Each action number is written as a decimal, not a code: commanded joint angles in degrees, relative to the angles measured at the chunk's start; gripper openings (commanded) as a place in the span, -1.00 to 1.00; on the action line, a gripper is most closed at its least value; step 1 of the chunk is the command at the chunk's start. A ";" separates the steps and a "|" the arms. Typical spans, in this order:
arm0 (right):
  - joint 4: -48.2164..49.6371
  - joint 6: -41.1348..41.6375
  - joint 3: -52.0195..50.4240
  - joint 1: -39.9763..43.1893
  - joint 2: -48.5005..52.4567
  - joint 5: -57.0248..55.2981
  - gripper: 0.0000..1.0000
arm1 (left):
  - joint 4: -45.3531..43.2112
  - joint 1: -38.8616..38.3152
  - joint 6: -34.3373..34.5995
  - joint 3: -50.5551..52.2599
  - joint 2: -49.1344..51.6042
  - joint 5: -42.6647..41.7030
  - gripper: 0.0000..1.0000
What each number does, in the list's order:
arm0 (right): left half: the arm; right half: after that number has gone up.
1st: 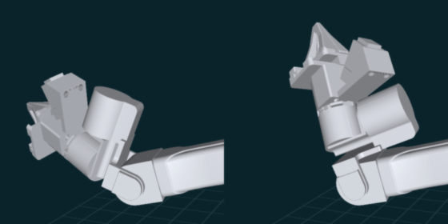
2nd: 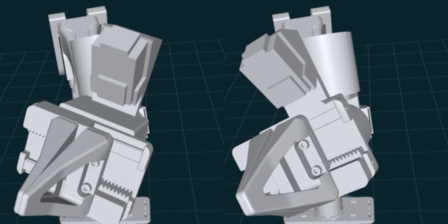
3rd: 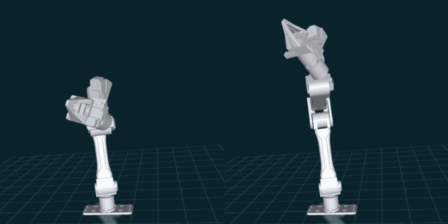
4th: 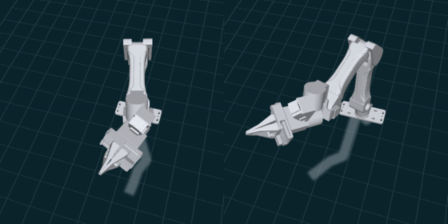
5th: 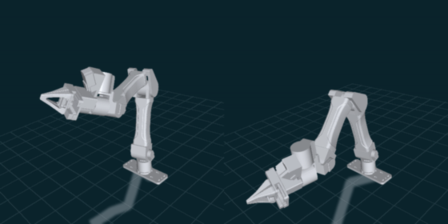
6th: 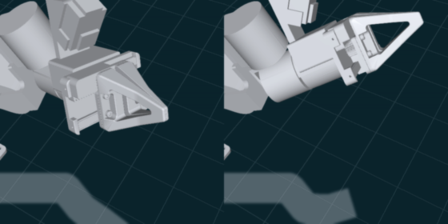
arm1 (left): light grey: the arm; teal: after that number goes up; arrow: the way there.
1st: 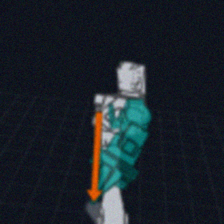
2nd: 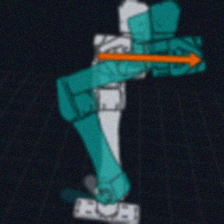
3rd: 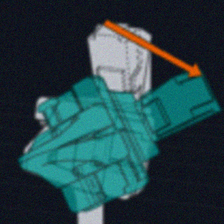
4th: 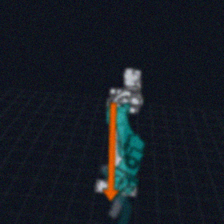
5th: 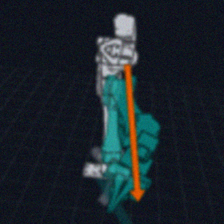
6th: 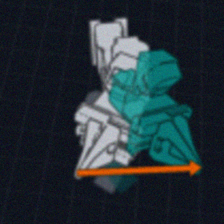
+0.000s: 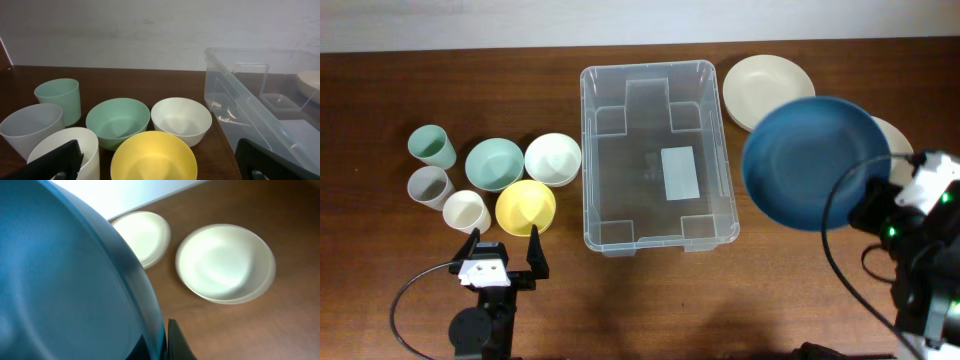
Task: Pack container
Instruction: 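Lift the blue bowl and carry it into the clear bin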
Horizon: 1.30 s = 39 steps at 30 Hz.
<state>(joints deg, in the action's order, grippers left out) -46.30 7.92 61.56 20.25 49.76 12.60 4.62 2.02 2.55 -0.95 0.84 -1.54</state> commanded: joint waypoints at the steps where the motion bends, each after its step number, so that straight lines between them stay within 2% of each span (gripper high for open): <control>1: 0.63 -1.92 7.63 -6.27 5.51 1.77 -0.92 | -0.04 0.07 -1.09 0.44 -0.44 -0.63 0.99; 11: 0.44 -3.48 25.29 -27.98 31.43 -11.65 -0.92 | -0.04 0.07 -1.09 0.44 -0.44 -0.63 0.99; 16: 0.44 -6.27 32.30 -35.52 44.76 -18.14 -0.92 | -0.04 0.07 -1.09 0.44 -0.44 -0.63 0.99; 25: 4.59 -7.08 36.17 -38.36 56.76 -18.40 -0.92 | -0.04 0.07 -1.09 0.44 -0.44 -0.63 1.00; 39: 11.26 -7.08 36.17 -40.52 62.55 -17.33 -0.92 | -0.07 0.07 -1.09 0.44 -0.44 -0.63 0.99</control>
<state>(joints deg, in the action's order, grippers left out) -35.88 1.02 95.72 -19.16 111.24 -4.71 4.62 2.02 2.55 -0.95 0.84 -1.56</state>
